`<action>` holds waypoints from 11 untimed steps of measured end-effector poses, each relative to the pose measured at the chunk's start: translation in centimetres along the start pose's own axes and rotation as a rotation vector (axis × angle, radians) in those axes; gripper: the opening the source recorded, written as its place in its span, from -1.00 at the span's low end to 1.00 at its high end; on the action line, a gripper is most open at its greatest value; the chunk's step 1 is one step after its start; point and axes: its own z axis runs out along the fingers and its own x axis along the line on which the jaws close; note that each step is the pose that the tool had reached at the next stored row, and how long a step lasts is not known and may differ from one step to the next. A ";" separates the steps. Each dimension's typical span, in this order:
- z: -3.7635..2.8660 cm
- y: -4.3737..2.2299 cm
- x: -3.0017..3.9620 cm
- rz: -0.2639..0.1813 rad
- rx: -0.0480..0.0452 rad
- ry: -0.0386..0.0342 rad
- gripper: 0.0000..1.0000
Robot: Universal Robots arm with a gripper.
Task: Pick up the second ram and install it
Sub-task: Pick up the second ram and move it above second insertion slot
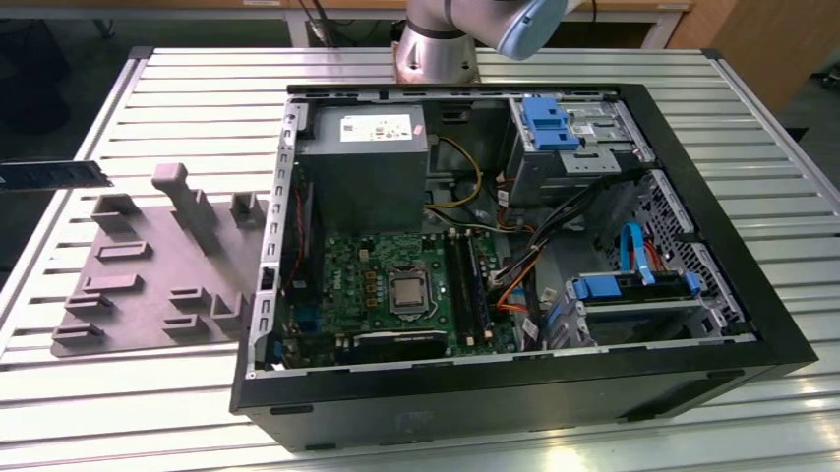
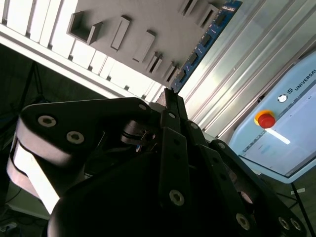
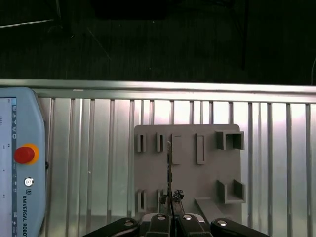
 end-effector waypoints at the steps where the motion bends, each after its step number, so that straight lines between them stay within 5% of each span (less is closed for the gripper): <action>1: -0.10 0.00 0.00 0.000 -0.0001 0.0000 -0.76; 11: -0.64 0.02 -0.01 0.000 0.0001 0.0000 -0.76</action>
